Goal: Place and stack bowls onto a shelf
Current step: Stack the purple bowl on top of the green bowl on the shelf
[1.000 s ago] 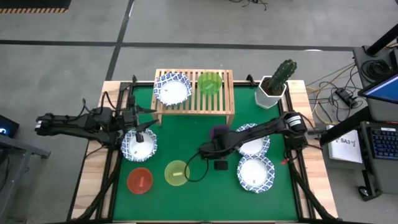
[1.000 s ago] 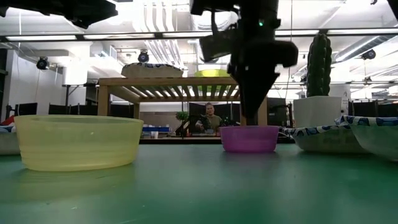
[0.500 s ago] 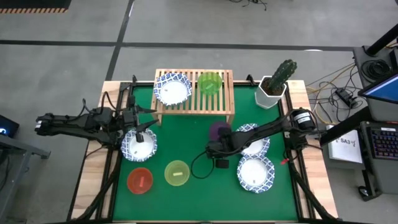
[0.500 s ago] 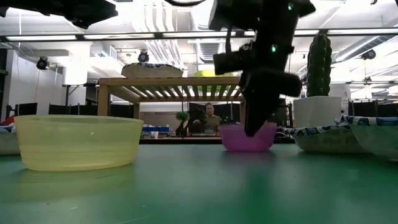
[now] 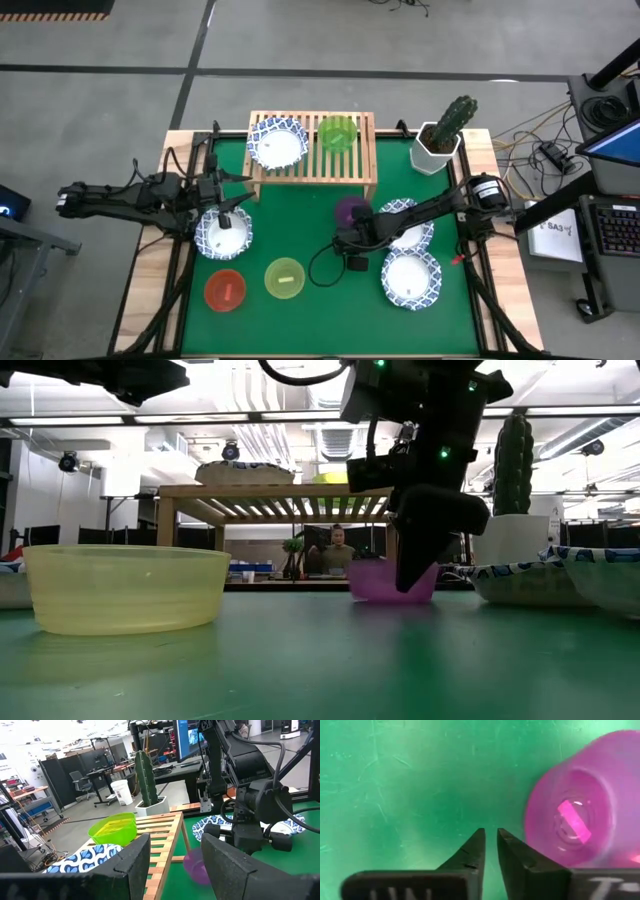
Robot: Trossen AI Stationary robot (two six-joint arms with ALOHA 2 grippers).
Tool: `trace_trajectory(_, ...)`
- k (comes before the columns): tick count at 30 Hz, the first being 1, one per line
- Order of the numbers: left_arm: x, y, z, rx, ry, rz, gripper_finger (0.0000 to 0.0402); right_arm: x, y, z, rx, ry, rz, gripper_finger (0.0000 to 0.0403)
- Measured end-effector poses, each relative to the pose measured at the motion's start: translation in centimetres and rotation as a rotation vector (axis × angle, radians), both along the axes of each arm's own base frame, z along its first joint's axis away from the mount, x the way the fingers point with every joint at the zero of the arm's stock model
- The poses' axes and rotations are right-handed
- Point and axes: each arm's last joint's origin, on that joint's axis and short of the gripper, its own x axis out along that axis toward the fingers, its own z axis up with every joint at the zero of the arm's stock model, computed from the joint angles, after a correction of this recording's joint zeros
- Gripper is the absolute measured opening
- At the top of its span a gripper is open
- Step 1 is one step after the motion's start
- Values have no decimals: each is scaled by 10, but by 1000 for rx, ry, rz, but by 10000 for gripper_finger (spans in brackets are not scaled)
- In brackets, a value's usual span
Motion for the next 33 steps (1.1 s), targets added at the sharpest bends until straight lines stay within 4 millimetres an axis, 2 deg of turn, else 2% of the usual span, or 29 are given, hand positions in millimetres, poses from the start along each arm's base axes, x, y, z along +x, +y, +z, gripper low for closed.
trace_trajectory(3,0,0,0,0,0,0,159,0,0,0,0,-4,6,14)
trace_trajectory(7,0,0,0,0,0,0,159,3,5,7,26,-19,32,15)
trace_trajectory(14,0,0,0,0,-1,0,159,19,12,46,12,-128,86,58)
trace_trajectory(18,0,0,0,0,-1,0,159,20,7,56,-59,-122,57,95)
trace_trajectory(25,0,0,0,0,-1,0,159,15,-6,43,-72,-80,-30,146)
trace_trajectory(33,0,0,0,0,-1,0,159,8,-17,21,-75,-57,-62,148)
